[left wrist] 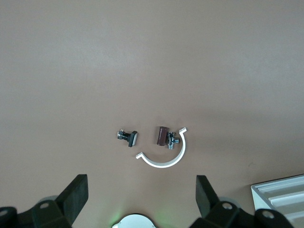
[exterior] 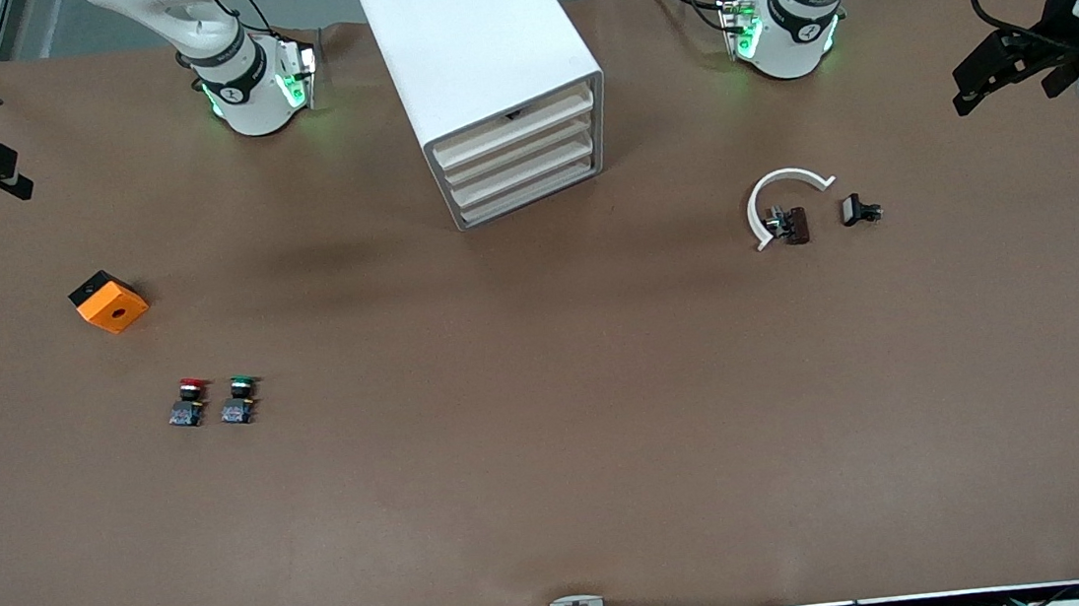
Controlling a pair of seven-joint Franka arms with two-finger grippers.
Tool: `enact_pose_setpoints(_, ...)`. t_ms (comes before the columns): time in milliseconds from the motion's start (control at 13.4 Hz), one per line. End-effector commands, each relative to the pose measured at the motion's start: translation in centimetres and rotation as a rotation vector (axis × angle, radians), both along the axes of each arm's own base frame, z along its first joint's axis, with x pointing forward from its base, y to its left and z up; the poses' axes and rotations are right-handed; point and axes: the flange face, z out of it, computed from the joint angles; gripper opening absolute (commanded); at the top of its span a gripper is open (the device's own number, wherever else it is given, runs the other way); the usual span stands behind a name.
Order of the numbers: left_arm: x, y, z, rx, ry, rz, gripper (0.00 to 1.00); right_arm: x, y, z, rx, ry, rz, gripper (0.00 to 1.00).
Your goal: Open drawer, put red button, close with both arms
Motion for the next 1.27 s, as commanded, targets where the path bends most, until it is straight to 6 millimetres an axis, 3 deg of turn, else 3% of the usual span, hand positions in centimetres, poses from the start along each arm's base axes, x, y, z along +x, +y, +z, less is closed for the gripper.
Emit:
enact_pose_setpoints(0, 0.3, 0.4, 0.4, 0.018, 0.006, -0.003, 1.00, -0.5, -0.2, 0.3, 0.010, -0.009, -0.012, 1.00)
enact_pose_setpoints(599, 1.5, 0.9, -0.7, 0.044, 0.024, 0.010, 1.00, -0.5, -1.0, 0.3, 0.010, -0.011, -0.028, 1.00)
enact_pose_setpoints(824, 3.2, 1.0, -3.8, 0.044, 0.084, 0.045, 1.00, -0.2, -1.3, 0.9, 0.001, -0.021, -0.021, 1.00)
enact_pose_setpoints(1048, 6.1, 0.6, -9.3, 0.049, 0.170, 0.178, 1.00, 0.1, -3.0, 1.0, 0.011, -0.024, -0.058, 1.00)
enact_pose_setpoints(1198, 8.0, -0.2, -13.5, 0.048, 0.223, 0.302, 1.00, 1.7, -3.3, -1.6, 0.014, 0.029, -0.059, 1.00)
